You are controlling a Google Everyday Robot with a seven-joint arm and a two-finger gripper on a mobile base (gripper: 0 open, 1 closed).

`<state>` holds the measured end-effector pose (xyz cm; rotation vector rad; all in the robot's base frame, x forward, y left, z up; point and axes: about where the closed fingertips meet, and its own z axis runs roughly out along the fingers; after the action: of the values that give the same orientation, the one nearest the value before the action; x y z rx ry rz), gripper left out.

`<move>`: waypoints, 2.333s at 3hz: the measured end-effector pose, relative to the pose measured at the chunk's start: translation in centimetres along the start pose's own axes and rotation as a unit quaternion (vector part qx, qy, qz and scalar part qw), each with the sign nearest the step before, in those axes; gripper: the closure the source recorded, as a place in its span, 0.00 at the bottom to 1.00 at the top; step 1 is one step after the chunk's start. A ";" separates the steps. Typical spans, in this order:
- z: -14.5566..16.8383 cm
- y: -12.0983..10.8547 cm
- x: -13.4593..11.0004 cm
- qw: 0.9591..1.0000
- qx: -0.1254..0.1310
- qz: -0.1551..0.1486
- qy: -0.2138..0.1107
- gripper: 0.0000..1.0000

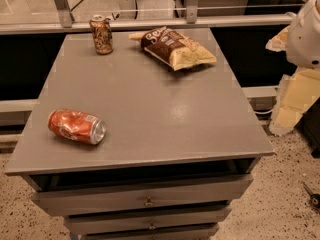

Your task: Pick coke can

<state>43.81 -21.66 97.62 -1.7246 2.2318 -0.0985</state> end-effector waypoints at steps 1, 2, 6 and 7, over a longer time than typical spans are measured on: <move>0.0 0.0 0.0 1.000 0.000 0.000 0.000 0.00; 0.5 0.3 -1.2 1.000 -0.005 -0.011 -0.013 0.00; 8.2 8.6 -25.8 0.976 -0.077 -0.099 -0.180 0.00; 10.5 10.0 -30.1 0.972 -0.082 -0.092 -0.200 0.00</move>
Offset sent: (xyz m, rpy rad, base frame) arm 0.0026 0.0290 -0.0134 0.0465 0.0241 0.0689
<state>44.21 11.17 91.47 -1.8395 1.8295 0.3705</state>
